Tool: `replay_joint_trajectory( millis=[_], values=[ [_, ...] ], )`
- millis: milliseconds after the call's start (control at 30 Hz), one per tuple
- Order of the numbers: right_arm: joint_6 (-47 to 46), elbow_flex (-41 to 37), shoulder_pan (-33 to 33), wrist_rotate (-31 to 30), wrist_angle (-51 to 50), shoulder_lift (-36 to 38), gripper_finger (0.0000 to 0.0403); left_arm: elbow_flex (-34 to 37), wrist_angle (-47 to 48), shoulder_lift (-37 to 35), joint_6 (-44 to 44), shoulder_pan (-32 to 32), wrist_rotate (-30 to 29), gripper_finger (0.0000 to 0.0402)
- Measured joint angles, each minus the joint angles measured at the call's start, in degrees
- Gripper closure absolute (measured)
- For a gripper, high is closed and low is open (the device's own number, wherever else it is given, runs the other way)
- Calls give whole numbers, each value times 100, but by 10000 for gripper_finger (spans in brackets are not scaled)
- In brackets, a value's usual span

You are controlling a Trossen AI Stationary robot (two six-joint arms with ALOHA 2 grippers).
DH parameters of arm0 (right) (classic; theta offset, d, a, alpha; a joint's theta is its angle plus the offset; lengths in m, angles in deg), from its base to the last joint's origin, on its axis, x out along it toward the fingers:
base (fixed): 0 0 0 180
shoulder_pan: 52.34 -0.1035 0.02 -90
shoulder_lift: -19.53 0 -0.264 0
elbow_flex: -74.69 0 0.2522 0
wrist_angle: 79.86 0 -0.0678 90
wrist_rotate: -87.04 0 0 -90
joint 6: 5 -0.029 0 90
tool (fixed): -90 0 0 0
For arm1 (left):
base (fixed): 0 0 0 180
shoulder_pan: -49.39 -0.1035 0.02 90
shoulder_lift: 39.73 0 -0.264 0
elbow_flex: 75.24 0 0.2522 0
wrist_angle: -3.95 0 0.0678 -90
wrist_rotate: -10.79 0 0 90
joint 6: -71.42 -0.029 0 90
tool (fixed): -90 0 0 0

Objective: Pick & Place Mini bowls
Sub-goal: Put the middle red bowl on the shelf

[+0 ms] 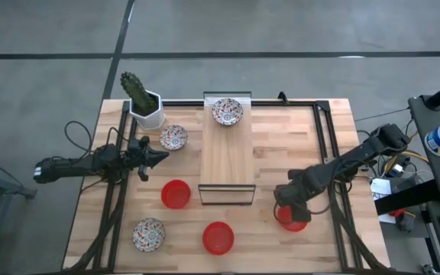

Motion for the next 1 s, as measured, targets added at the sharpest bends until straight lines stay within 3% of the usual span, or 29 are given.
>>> replay_joint_trajectory(
  millis=[533, 1000],
  values=[
    [-459, -770, 10, 244, 1000, -4, 259, 2, 0, 1, 0, 0, 0, 401],
    [-876, -816, 21, 295, 1044, -4, 390, 0, 0, -2, 0, 0, 0, 401]
  ],
)
